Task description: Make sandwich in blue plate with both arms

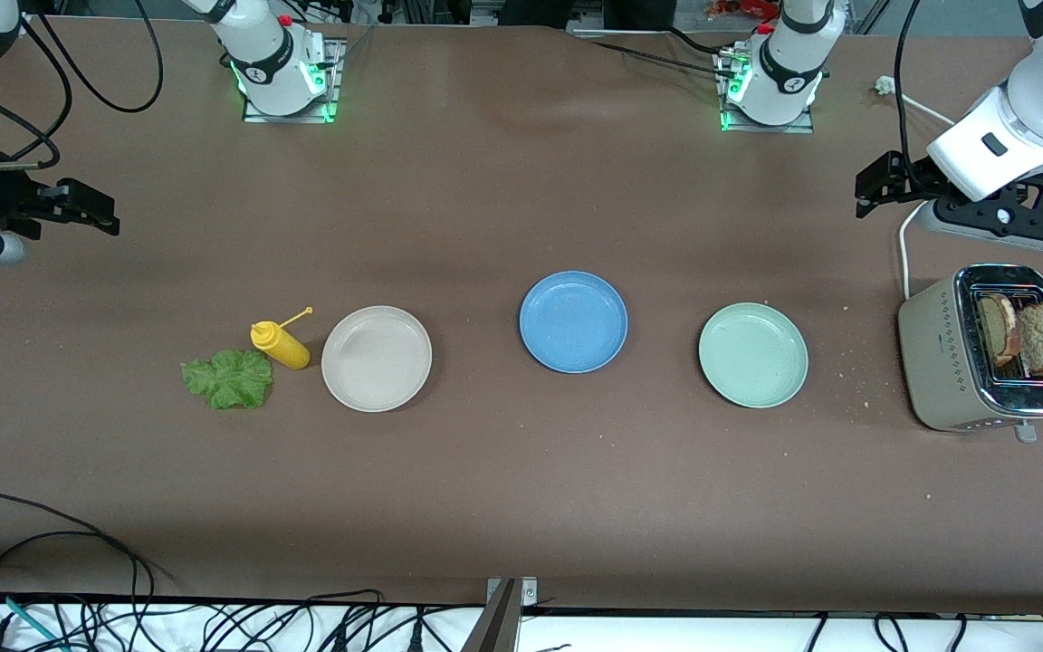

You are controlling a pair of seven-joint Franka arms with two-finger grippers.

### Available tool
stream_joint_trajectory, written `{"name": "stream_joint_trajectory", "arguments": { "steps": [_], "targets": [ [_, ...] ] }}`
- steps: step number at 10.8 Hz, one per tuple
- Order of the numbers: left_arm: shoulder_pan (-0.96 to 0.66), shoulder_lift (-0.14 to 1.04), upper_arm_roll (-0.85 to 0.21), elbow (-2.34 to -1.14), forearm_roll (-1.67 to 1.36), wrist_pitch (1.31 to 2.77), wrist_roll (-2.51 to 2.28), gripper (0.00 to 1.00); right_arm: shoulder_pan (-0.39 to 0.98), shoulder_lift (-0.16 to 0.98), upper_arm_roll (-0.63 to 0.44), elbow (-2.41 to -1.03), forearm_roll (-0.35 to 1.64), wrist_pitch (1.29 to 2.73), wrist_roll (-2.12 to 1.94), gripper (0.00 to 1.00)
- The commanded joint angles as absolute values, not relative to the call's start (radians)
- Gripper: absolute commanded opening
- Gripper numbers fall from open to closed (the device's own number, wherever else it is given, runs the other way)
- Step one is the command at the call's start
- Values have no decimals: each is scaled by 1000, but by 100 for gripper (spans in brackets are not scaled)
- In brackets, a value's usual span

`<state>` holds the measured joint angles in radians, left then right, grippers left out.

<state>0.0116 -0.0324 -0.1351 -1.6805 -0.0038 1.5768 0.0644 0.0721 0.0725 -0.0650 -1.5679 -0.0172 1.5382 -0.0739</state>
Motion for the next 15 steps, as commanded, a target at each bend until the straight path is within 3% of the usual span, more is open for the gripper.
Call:
{"name": "stream_joint_trajectory", "arguments": {
  "steps": [1,15],
  "targets": [
    [9,-38,-132,-1683,-2,1569,77,100,66,78,-69,-1549,-11,1529,-78,100],
    [11,-34,-130,-1681,-2,1569,77,100,74,80,-60,-1542,-11,1523,-61,100]
  ]
}}
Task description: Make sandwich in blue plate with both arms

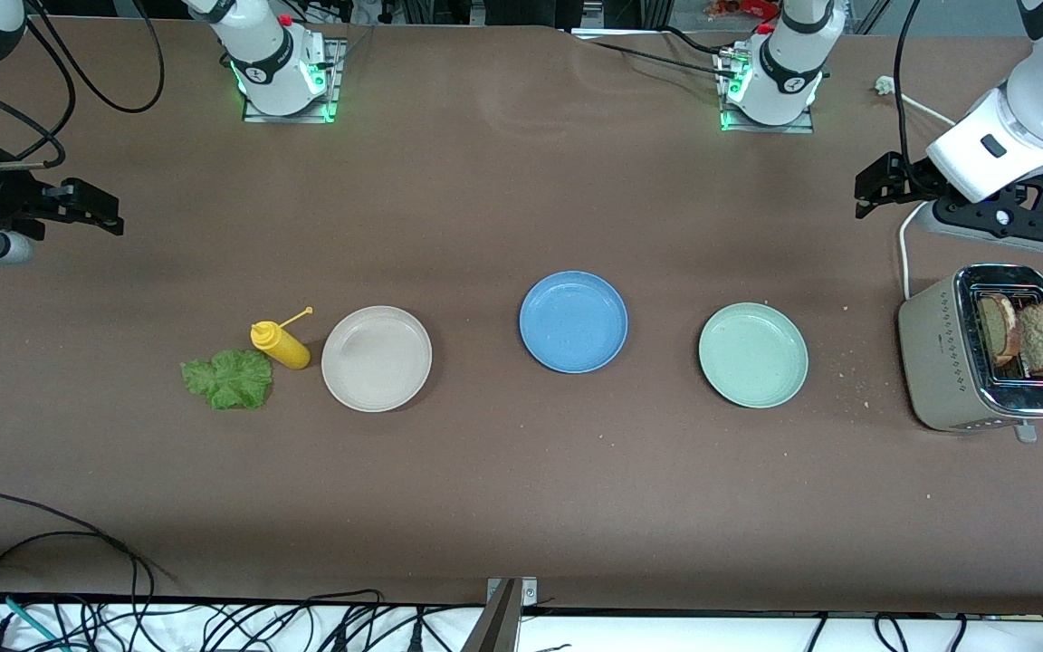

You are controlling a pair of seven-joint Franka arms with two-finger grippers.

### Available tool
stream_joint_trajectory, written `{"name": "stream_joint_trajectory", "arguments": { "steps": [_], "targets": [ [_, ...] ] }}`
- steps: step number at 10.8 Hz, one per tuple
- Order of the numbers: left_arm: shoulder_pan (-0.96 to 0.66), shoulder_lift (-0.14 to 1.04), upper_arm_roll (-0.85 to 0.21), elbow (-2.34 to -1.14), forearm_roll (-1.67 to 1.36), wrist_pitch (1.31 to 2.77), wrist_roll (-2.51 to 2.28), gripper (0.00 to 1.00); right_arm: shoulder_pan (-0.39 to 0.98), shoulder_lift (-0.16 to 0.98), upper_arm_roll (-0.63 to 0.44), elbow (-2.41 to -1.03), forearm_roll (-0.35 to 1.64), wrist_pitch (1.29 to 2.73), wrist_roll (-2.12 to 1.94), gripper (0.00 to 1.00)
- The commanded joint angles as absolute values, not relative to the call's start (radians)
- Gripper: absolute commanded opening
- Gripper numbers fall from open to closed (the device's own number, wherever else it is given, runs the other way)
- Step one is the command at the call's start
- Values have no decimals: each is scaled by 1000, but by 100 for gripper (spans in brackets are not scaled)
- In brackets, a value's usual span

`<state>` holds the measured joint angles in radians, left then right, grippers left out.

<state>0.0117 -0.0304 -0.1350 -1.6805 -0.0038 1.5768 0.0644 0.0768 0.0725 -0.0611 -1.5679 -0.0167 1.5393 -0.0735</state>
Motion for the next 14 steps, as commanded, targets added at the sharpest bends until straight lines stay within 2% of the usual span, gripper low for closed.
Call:
{"name": "stream_joint_trajectory", "arguments": {
  "steps": [1,14],
  "targets": [
    [9,-34,-130,-1681,-2,1569,77,100,74,81,-61,-1542,-11,1525,-64,100],
    [11,-34,-129,-1681,-3,1565,78,100,68,74,-77,-1540,-9,1519,-80,100]
  ]
}}
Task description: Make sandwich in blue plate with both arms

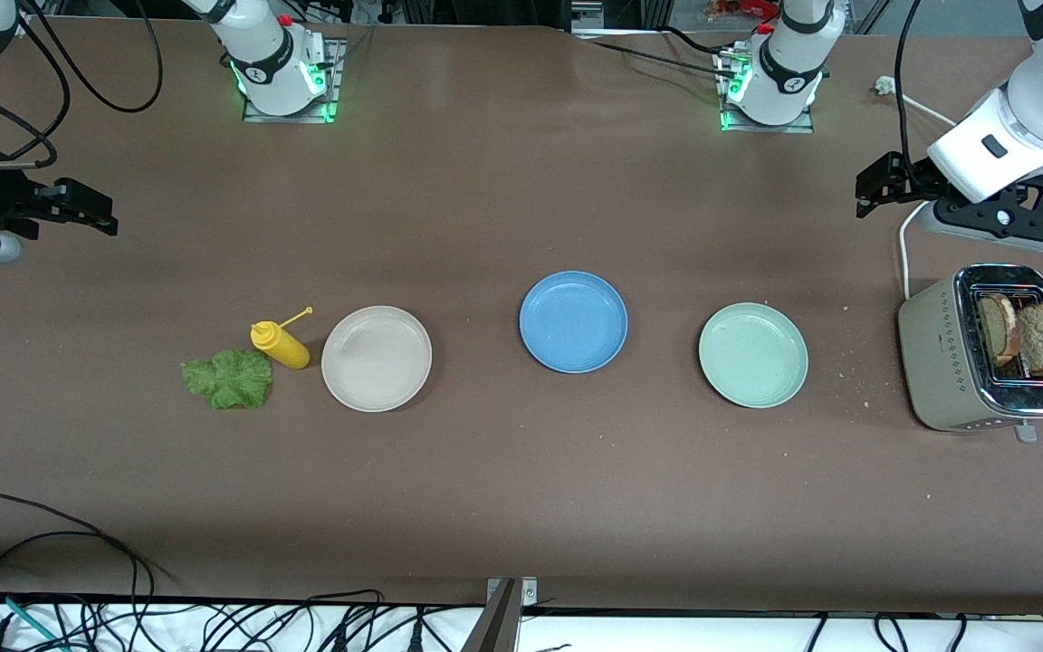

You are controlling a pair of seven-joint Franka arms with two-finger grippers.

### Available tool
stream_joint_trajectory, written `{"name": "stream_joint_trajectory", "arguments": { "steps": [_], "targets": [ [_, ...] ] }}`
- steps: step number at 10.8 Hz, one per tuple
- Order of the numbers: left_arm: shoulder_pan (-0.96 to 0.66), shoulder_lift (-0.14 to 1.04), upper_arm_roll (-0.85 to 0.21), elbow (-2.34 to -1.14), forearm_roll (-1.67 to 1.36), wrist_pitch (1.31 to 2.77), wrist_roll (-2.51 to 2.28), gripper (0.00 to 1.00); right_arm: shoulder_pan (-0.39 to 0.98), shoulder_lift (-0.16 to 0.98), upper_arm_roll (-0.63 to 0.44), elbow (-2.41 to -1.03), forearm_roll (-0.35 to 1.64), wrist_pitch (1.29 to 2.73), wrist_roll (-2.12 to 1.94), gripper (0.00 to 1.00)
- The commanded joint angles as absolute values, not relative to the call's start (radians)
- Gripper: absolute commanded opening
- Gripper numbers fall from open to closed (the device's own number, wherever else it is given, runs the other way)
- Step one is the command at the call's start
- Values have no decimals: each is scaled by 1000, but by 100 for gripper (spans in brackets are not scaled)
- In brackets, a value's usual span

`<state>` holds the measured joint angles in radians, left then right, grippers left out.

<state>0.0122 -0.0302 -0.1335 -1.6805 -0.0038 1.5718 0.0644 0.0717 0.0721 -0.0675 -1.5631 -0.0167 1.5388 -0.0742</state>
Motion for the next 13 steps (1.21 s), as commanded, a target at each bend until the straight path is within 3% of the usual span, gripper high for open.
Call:
{"name": "stream_joint_trajectory", "arguments": {
  "steps": [1,13],
  "targets": [
    [11,-34,-129,-1681,-2,1565,77,100,67,74,-77,-1537,-5,1519,-80,100],
    [11,-34,-129,-1681,-3,1565,78,100,67,75,-72,-1503,14,1517,-90,100]
  ]
}}
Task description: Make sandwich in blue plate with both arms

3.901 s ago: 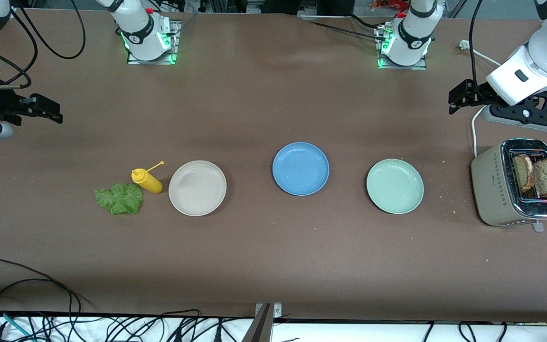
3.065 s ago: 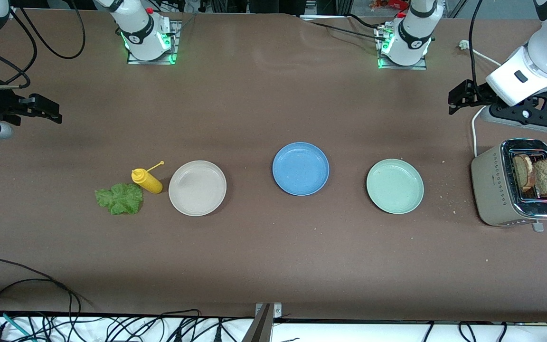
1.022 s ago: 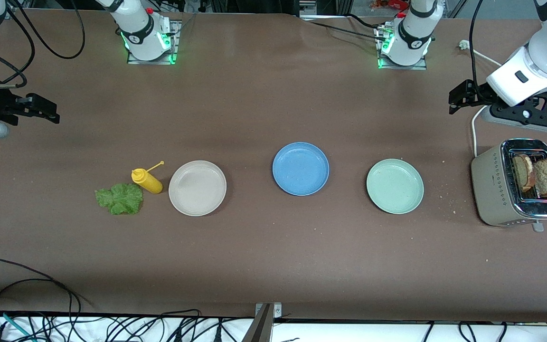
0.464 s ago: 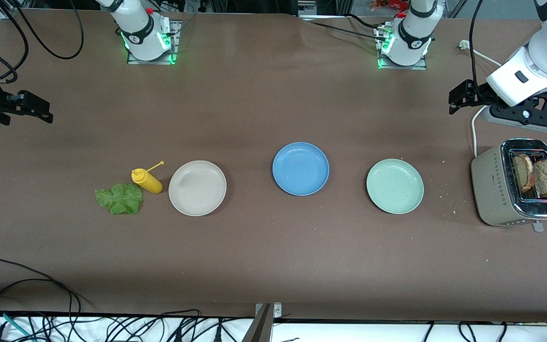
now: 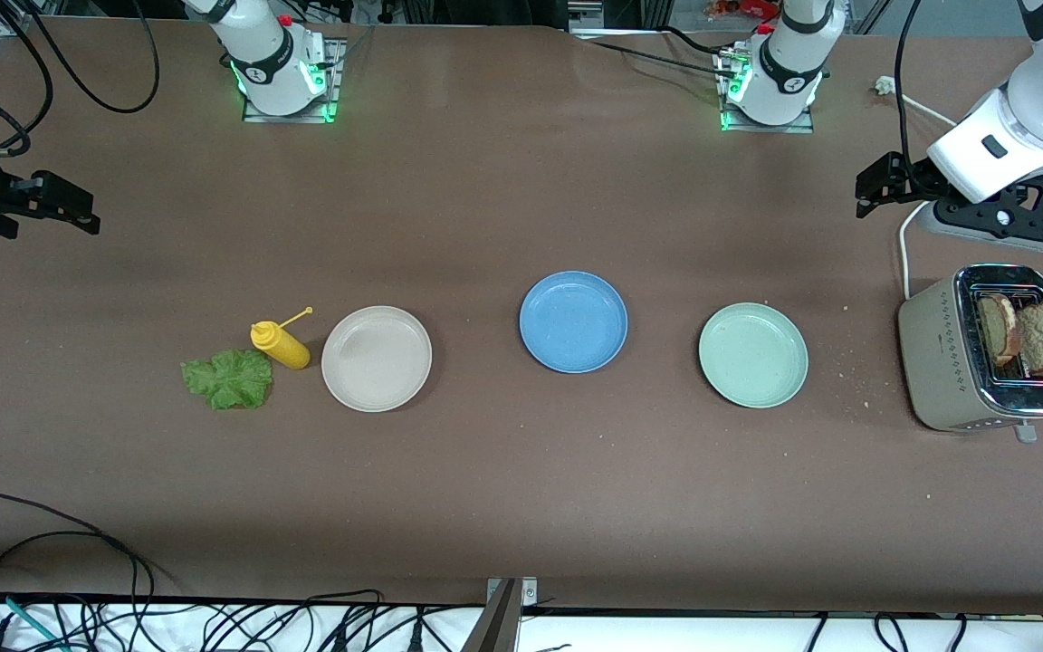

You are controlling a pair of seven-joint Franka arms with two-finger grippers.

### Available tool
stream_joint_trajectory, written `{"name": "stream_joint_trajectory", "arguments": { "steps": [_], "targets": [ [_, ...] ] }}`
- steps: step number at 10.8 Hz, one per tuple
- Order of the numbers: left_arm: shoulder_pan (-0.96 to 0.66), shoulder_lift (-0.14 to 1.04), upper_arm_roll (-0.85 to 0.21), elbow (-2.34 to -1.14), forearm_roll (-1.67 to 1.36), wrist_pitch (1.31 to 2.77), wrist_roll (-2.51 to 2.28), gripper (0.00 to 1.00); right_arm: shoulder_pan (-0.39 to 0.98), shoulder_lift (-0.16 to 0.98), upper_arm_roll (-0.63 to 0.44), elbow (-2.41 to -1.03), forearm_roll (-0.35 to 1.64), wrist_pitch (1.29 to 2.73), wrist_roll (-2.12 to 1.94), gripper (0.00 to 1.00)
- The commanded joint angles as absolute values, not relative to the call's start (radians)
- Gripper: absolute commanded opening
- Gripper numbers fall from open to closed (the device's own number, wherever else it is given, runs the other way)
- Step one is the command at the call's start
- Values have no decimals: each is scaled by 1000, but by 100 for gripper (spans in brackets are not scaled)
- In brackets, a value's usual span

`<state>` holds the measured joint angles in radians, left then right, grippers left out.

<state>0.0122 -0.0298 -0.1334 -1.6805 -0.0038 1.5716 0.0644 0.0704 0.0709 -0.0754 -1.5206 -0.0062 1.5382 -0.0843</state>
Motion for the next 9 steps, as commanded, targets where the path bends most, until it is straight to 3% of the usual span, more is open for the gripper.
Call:
{"name": "stream_joint_trajectory", "arguments": {
  "steps": [1,9],
  "targets": [
    [11,-34,-129,-1681,-3,1565,78,100,67,77,-75,-1503,14,1517,-95,100],
    [11,-34,-129,-1681,-3,1563,78,100,64,104,-75,-1509,14,1516,-98,100]
  ]
}}
